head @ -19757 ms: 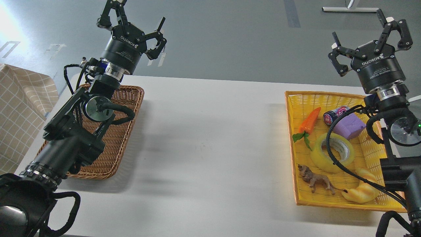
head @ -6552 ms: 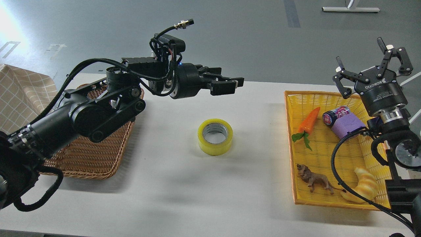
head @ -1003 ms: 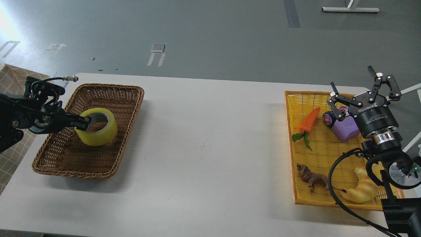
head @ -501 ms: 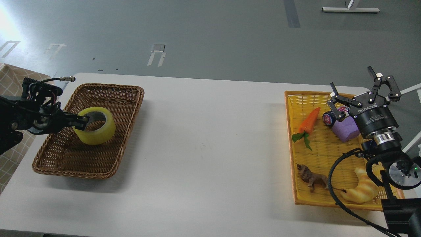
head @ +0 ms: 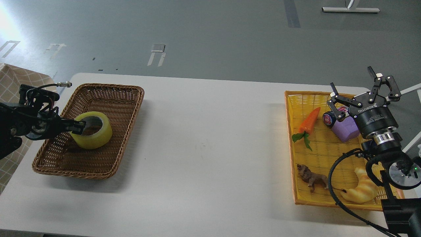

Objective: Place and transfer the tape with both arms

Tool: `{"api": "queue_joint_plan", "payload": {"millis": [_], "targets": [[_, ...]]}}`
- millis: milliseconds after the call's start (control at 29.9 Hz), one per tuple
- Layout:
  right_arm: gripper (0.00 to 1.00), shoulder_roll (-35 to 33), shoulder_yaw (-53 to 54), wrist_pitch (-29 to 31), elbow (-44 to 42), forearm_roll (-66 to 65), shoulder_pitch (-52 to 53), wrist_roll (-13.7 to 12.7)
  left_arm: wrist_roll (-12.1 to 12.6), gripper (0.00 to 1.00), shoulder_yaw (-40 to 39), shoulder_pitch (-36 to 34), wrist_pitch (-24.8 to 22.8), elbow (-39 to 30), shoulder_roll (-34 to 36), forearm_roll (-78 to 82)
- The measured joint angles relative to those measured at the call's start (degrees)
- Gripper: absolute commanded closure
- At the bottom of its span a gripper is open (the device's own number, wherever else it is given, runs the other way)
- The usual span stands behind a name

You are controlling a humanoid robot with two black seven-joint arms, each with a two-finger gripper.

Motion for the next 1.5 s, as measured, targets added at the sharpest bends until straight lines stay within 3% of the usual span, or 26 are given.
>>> {"api": "queue_joint_plan", "payload": {"millis": [201, 267, 401, 468, 635, 1036, 1270, 1337, 1504], "targets": [[0.02, 0.0, 0.0, 0.0, 0.0, 0.0, 0.0, 0.0, 0.0, 0.98, 0.0, 0.0, 0.0, 0.1, -0.1, -0.1], [0.02, 0.0, 0.0, 0.0, 0.0, 0.0, 0.0, 0.0, 0.0, 0.81, 0.0, 0.0, 0.0, 0.1, -0.1, -0.3], [0.02, 0.0, 0.0, 0.0, 0.0, 0.0, 0.1, 0.0, 0.1, 0.68, 0.0, 0.0, 0.0, 0.1, -0.1, -1.1], [0.02, 0.0, 0.0, 0.0, 0.0, 0.0, 0.1, 0.0, 0.1, 0.43, 0.0, 0.0, 0.0, 0.1, -0.1, -1.2], [0.02, 0.0, 0.1, 0.0, 0.1, 0.0, 0.1, 0.0, 0.1, 0.31, 0.0, 0.0, 0.1, 0.1, -0.1, -1.3], [0.02, 0.0, 0.1, 0.0, 0.2, 0.0, 0.1, 0.0, -0.3, 0.18, -0.7, -2.1, 1.6, -0.7, 0.5, -6.9], [0.0, 0.0, 0.1, 0.0, 0.3, 0.0, 0.4, -0.1, -0.5, 0.12, -1.2, -11.8, 1.2, -3.8, 0.7, -21.3], [0.0, 0.0, 0.1, 0.0, 0.3, -0.1, 0.5, -0.1, -0.5, 0.05, -1.2, -14.6, 1.1, -4.9, 0.4, -26.6], [0.0, 0.0, 0.2, 0.0, 0.7, -0.1, 0.8, 0.1, -0.4, 0.03, -1.2, -20.3, 1.0, -6.8, -2.4, -41.2]]}}
